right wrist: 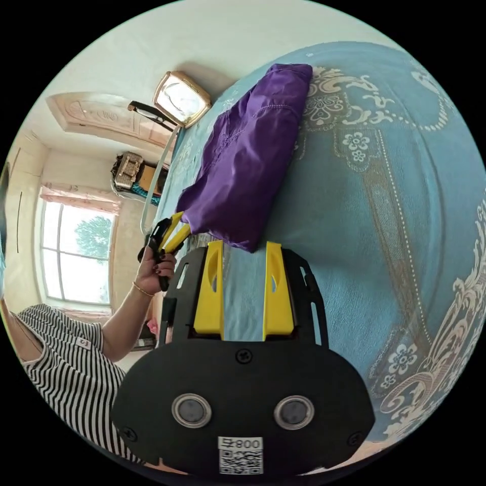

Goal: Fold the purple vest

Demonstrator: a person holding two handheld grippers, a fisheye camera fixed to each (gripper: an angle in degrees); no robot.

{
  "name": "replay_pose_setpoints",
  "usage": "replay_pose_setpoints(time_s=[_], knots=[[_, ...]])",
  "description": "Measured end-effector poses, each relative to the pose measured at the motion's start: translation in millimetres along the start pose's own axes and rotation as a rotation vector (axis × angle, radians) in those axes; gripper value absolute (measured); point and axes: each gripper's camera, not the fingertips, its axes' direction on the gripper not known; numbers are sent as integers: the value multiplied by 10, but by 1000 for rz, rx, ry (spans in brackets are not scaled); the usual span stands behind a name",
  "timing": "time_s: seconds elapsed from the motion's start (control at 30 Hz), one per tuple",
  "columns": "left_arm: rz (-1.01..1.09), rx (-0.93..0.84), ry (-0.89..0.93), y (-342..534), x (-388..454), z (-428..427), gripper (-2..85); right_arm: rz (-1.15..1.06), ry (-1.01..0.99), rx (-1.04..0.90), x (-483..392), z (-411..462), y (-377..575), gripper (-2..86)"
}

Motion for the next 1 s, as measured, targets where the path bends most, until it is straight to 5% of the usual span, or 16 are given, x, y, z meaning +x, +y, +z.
replay_pose_setpoints(time_s=[0.47, 1.0], knots=[[-90, 5, 51, 636, 392, -13, 20, -246, 348, -19, -924, -25, 674, 37], [-268, -55, 86, 1946, 869, -165, 42, -53, 174, -94, -741, 1, 2130, 34]])
